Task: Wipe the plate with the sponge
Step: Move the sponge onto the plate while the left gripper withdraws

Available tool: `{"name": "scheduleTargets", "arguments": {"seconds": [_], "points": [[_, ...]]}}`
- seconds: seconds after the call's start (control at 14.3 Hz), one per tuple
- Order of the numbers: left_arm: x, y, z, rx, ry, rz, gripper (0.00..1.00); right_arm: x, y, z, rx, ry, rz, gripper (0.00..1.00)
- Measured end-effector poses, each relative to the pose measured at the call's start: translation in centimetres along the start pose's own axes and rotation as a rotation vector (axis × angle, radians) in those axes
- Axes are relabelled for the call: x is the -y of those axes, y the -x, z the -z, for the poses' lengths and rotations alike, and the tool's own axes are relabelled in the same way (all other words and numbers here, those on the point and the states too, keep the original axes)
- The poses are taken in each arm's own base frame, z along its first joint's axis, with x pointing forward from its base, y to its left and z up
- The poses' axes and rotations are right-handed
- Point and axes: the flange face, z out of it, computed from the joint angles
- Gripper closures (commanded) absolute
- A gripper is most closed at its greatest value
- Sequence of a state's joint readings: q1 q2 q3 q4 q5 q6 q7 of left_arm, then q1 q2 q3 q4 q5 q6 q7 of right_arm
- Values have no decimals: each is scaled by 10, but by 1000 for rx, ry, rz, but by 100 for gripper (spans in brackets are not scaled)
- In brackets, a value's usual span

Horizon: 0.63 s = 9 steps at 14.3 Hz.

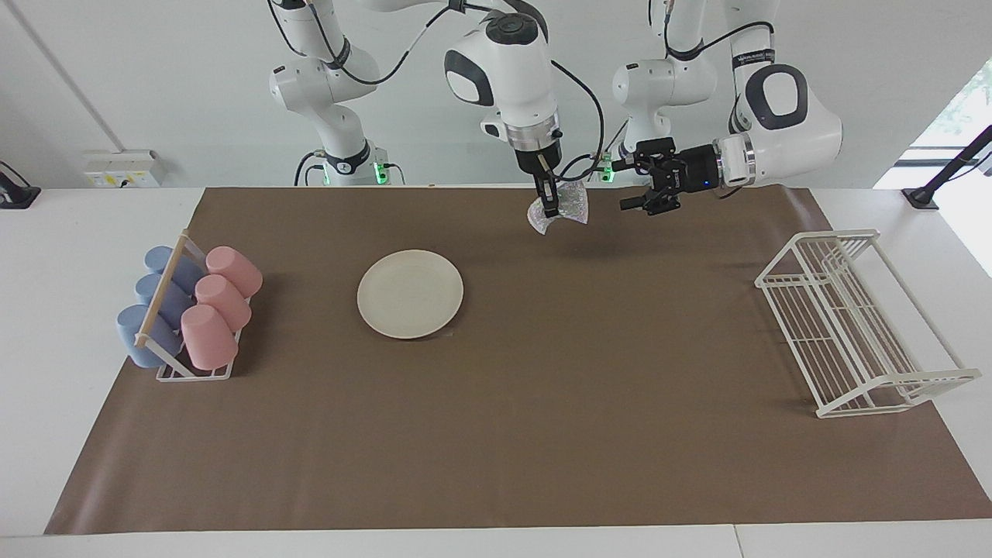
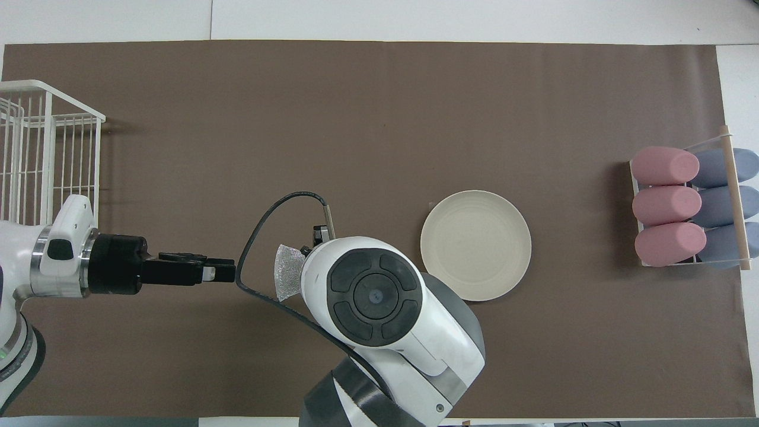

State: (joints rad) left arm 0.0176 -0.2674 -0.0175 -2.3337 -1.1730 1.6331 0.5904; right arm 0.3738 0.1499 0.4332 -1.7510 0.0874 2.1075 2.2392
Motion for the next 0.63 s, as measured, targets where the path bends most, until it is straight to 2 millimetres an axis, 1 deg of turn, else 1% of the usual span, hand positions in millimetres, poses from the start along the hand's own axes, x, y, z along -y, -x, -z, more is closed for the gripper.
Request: {"name": "scheduleTargets", "arguments": {"seconds": [0.14,0.21,0.28,0.35,0.42,0.49,0.63], "points": [[4,1,11,9,-53,-6,0,-1,-3,1,-11,9,84,100],[5,1,19,13,-85,-10,0,-4,-10,0,-35,34,145,100],[7,2,26,19,-115,-13,0,-4,-26,0,-64,63,205,100],[9,3,31,26,-142,-13,0,0,-49,-1,-89,84,250,100],[11,4,34,41,-174,-16,0,7,-80,-5,-110,100,287,100],[13,5,36,60,-210,-21,0,13,-117,-12,-131,125,329,100],[15,7,43,90,-275,-28,0,13,-186,-34,-157,179,398,100]]}}
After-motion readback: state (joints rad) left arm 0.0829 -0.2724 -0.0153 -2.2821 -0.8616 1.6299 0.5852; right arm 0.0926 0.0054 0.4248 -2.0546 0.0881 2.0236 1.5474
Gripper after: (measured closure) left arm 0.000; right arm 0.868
